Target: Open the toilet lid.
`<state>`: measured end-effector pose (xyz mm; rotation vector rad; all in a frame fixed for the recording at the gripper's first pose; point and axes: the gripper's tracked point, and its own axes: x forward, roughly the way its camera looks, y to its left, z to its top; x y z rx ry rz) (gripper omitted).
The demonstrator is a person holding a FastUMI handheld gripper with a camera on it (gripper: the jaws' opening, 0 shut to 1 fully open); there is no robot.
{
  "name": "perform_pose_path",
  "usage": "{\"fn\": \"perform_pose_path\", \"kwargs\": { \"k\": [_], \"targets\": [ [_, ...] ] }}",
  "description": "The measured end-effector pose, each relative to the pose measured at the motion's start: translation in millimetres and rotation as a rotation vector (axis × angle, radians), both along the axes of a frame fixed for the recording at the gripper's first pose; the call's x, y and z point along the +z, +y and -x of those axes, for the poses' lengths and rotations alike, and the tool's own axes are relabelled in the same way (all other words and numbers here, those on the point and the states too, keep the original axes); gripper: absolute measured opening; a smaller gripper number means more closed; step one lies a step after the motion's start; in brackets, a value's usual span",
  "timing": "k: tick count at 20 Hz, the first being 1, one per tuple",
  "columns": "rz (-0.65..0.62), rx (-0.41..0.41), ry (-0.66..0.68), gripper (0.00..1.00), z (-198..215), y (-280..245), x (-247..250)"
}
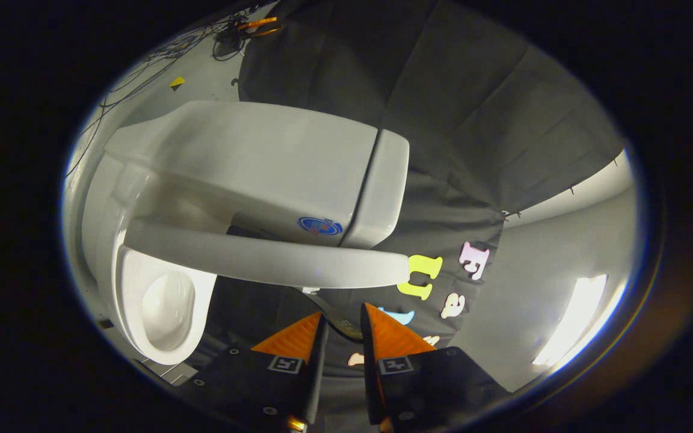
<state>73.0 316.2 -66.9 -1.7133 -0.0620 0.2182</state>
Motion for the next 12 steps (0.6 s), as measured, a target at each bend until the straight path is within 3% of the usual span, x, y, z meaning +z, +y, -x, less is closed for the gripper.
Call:
{"fn": "perform_pose_path", "kwargs": {
  "k": [3,4,7,12],
  "targets": [
    [-0.118,0.079,0.023,0.54,13.1,16.4,12.9],
    [-0.168,0.085,0.022,0.73,18.6,16.7,26.3],
    [-0.279,0.035,0.088,0.93,21.0,7.3,37.6],
    [-0.437,0.015,0.117,0.94,31.7,-18.1,74.6]
  ]
}}
